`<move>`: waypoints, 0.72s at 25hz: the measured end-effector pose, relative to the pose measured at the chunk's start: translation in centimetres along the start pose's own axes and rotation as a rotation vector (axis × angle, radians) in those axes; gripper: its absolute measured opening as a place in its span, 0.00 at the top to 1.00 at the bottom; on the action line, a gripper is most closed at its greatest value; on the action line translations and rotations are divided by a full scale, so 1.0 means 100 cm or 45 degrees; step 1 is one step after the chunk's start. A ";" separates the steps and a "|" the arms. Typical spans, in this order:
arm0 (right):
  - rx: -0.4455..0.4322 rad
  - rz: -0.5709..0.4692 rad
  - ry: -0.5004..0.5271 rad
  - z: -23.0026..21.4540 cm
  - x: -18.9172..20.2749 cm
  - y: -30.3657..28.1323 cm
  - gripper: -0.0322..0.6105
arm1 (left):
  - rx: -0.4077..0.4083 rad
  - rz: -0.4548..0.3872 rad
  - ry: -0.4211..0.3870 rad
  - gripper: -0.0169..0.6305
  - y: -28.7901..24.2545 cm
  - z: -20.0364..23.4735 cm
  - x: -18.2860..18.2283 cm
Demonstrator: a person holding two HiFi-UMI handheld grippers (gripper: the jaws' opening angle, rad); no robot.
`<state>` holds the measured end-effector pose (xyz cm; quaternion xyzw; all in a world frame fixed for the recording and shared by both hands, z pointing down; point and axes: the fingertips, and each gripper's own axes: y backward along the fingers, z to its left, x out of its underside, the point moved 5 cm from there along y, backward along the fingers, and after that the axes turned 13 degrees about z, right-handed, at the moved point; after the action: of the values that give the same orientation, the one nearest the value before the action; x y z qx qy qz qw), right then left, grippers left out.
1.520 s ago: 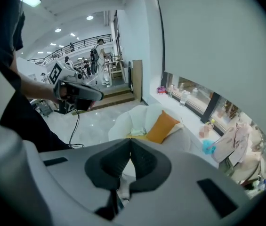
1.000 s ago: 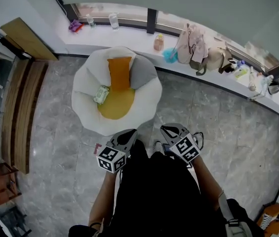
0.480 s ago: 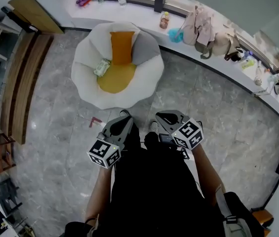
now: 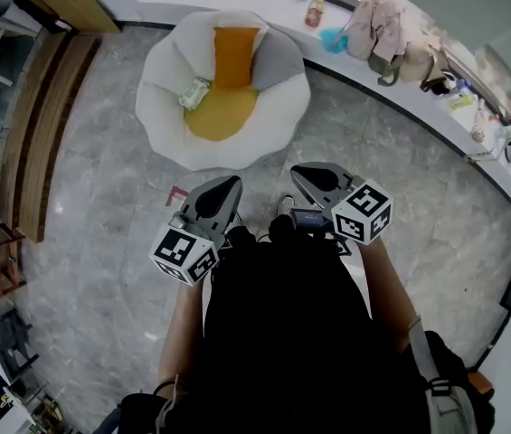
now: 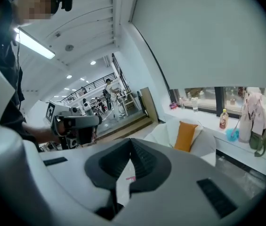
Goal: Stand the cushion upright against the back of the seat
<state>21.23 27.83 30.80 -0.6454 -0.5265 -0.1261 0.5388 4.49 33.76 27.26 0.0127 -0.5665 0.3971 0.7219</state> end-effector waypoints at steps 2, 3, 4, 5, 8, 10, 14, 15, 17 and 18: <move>0.003 -0.029 -0.009 0.012 -0.010 -0.007 0.92 | 0.008 0.002 -0.024 0.95 0.014 0.008 -0.002; -0.002 -0.057 -0.023 0.018 -0.015 -0.010 0.92 | 0.016 0.004 -0.032 0.95 0.021 0.012 -0.002; -0.007 -0.089 -0.038 0.024 -0.021 -0.013 0.92 | 0.029 0.003 -0.036 0.95 0.027 0.017 -0.001; -0.008 -0.119 -0.050 0.029 -0.027 -0.016 0.92 | 0.046 0.000 -0.037 0.95 0.033 0.022 -0.001; -0.010 -0.170 -0.070 0.044 -0.043 -0.027 0.92 | 0.123 -0.005 -0.037 0.95 0.050 0.037 0.001; -0.007 -0.179 -0.071 0.054 -0.053 -0.034 0.92 | 0.175 -0.005 -0.042 0.95 0.060 0.045 0.001; 0.019 -0.197 -0.057 0.071 -0.061 -0.045 0.92 | 0.192 0.023 -0.067 0.95 0.076 0.064 0.005; 0.020 -0.205 -0.060 0.076 -0.062 -0.047 0.92 | 0.188 0.030 -0.077 0.95 0.080 0.069 0.006; 0.030 -0.214 -0.061 0.083 -0.063 -0.050 0.92 | 0.190 0.028 -0.086 0.95 0.086 0.078 0.005; 0.037 -0.215 -0.060 0.086 -0.062 -0.051 0.92 | 0.196 0.024 -0.088 0.95 0.089 0.081 0.005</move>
<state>10.97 30.88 25.81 -0.5936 -0.5931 -0.1482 0.5233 -7.30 36.38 26.74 0.0765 -0.5590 0.4456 0.6951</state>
